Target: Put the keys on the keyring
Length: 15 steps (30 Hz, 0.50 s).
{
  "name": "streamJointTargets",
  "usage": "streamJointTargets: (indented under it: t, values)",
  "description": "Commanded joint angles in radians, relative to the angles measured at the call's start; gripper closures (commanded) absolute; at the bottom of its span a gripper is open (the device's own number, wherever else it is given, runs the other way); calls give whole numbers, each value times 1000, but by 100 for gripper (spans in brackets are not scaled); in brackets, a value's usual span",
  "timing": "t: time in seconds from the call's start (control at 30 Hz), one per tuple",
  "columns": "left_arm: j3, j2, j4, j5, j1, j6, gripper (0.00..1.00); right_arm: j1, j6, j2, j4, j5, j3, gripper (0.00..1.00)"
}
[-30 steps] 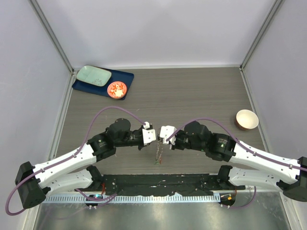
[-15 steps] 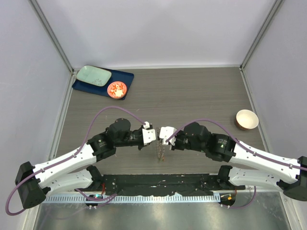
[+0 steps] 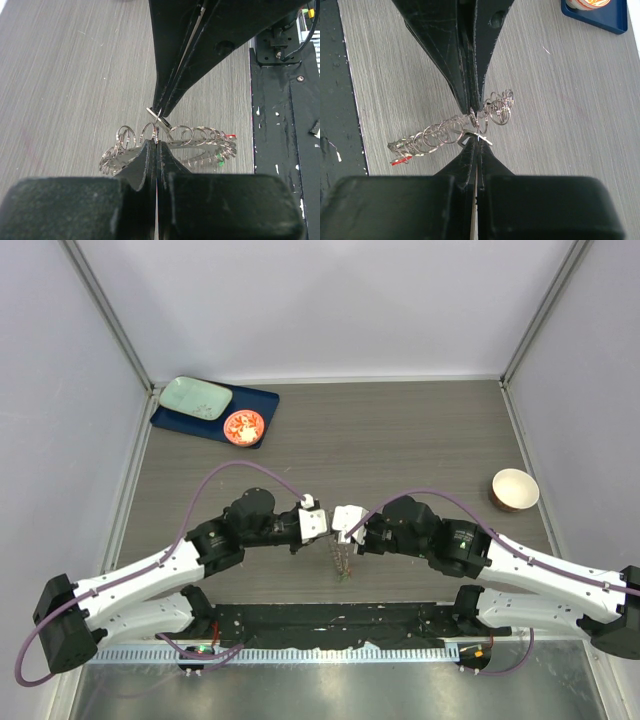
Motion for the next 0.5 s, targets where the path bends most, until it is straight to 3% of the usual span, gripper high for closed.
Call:
streamJointTargets:
  t: [0.0,0.47]
  values:
    - [-7,-7,111,4,5,-6,100,7,-5,9,4,25,10,99]
    - [-63,-11,172,-4,5,-23,100,9,-7,29,-2,22,5,99]
